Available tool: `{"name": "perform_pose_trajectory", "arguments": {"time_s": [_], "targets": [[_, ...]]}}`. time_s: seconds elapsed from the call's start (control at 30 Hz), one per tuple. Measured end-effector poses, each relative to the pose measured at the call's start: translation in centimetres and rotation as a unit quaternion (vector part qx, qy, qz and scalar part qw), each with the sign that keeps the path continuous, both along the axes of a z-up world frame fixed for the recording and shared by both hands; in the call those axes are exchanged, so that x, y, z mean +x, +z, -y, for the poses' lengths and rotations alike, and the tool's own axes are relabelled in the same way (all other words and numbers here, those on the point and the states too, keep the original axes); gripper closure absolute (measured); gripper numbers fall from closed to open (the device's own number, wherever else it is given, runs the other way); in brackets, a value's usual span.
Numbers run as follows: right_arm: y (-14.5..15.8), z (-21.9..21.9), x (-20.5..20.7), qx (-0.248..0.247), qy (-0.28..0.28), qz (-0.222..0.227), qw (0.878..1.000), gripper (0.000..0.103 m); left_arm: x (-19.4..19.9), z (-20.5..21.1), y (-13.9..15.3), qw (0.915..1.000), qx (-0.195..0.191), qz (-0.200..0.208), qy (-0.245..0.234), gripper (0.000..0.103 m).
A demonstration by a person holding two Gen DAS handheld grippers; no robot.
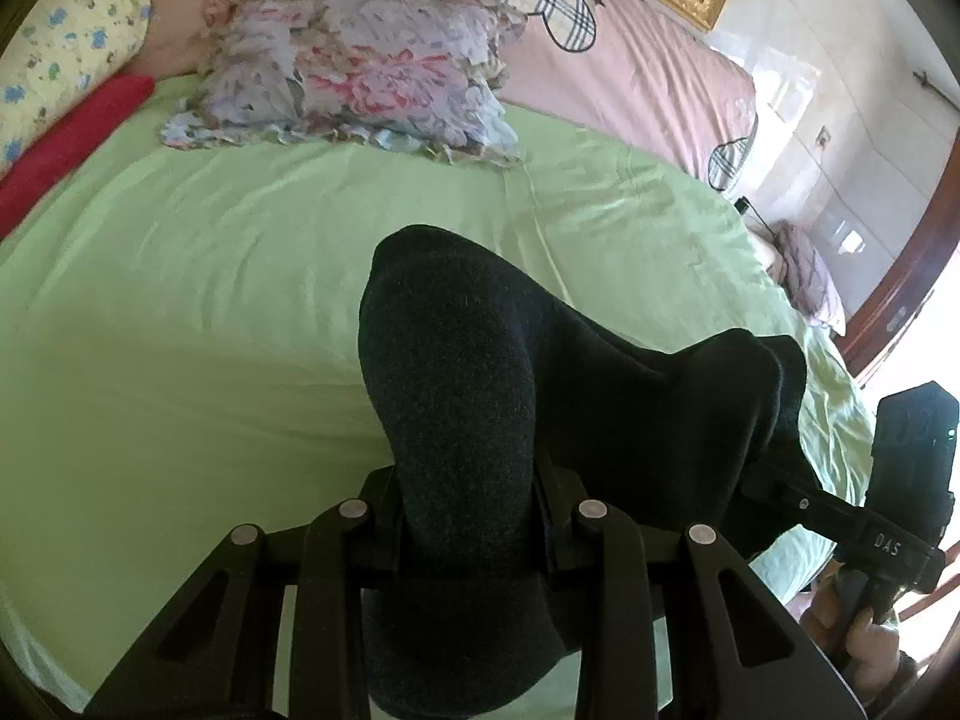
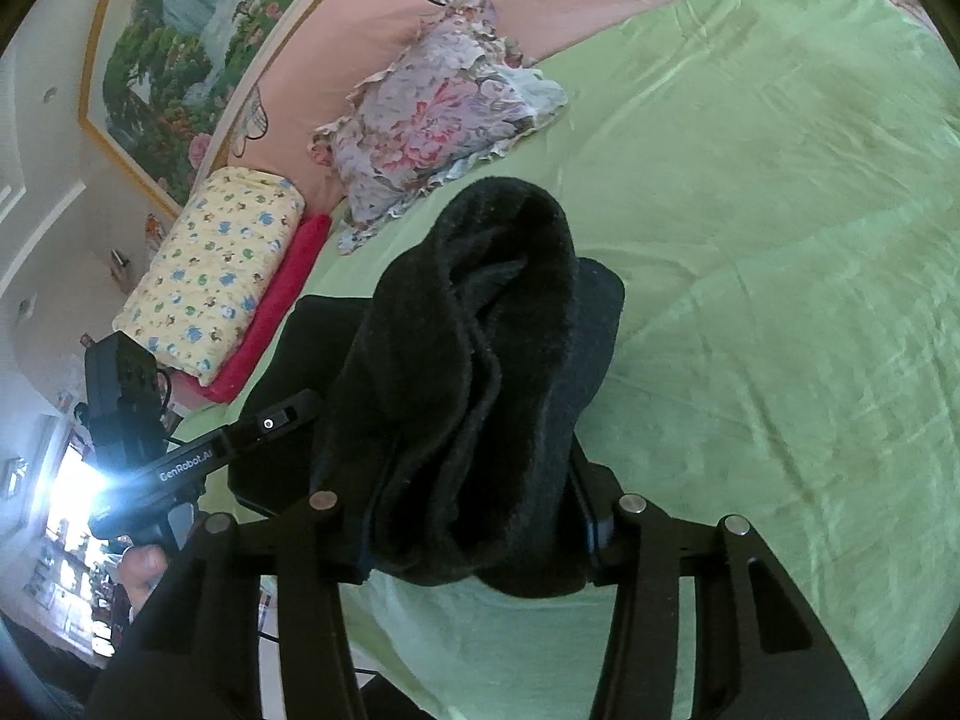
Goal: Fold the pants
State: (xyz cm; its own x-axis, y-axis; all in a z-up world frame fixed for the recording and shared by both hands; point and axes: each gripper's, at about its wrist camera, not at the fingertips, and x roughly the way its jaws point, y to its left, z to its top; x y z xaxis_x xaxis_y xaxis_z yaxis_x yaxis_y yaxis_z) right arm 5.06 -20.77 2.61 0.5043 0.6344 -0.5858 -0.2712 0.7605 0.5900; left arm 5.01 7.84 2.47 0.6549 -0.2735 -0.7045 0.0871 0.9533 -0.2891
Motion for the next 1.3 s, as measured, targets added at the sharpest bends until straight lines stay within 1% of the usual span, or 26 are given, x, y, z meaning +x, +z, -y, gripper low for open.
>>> {"name": "perform_pose_trajectory", "arguments": {"time_s": [0.3, 0.67, 1.13, 1.3], "targets": [[1.3, -2.4, 0.5, 0.001, 0.030, 0.016, 0.999, 0.053, -1.7, -2.4, 2.1, 0.9988, 0.020, 0.022, 0.038, 0.072], [3.2, -6.4, 1.8, 0.002, 0.070, 0.043, 0.997, 0.053, -2.8, -5.6, 3.9, 0.9954, 0.026, 0.044, 0.081, 0.072], [5.4, -10.2, 4.6, -0.009, 0.103, 0.073, 0.992, 0.053, -2.1, -8.0, 5.7, 0.9900, 0.040, 0.065, 0.119, 0.072], [5.5, -11.2, 5.8, -0.011, 0.109, 0.073, 0.991, 0.053, -0.6, -8.7, 5.7, 0.9890, 0.042, 0.064, 0.127, 0.072]]}}
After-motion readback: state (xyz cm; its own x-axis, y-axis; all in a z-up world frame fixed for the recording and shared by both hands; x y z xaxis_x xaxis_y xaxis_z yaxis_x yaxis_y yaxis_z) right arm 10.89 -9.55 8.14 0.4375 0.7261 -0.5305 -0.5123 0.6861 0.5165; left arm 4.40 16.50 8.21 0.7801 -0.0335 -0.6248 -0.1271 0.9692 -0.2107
